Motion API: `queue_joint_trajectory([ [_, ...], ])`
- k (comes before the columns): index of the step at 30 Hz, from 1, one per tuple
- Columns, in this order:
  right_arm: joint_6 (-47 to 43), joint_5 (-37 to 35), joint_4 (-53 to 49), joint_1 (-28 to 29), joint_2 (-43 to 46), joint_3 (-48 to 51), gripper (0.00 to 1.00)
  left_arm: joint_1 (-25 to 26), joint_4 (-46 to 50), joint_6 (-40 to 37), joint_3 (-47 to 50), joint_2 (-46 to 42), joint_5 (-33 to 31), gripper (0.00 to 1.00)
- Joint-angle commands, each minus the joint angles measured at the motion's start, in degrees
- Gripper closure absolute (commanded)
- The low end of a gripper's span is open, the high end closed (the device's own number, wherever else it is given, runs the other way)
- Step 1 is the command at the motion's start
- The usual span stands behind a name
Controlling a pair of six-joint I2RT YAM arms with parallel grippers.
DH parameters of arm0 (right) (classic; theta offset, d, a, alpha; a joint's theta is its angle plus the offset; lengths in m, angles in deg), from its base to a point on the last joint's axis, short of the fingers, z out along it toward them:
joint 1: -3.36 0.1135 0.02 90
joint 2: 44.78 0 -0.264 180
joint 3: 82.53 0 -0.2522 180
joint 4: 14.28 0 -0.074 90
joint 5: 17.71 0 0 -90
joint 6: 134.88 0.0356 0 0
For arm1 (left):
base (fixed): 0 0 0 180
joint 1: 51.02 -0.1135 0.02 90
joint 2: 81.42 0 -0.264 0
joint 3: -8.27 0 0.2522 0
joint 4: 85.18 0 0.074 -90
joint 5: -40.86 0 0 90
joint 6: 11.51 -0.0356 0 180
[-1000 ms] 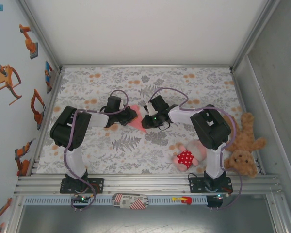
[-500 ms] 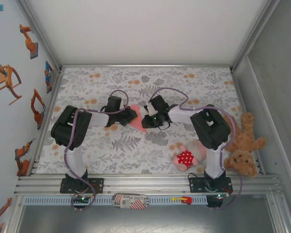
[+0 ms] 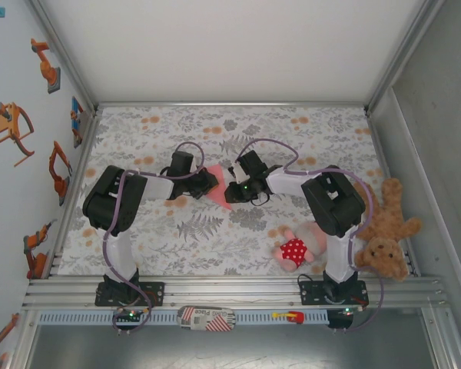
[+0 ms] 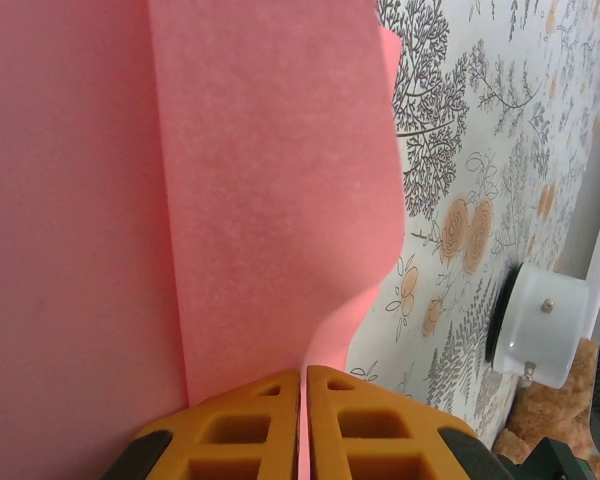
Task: Fold a paper plane with a square sheet of paper (pick it up from the middle)
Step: Fourth fold the wing at the center of the table.
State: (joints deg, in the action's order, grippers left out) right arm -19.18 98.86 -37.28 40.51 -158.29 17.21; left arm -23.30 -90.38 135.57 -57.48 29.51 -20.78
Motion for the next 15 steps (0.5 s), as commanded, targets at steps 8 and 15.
queue_joint_trajectory([
  [8,4.4,2.3,3.0,-1.2,5.5,2.5,0.74,-0.1,7.8,-2.2,-0.8,1.9,-2.2,0.88],
  [15,4.8,1.1,4.8,-1.4,9.5,4.2,0.71,0.0,10.4,-2.1,-2.0,2.7,-2.7,0.88],
])
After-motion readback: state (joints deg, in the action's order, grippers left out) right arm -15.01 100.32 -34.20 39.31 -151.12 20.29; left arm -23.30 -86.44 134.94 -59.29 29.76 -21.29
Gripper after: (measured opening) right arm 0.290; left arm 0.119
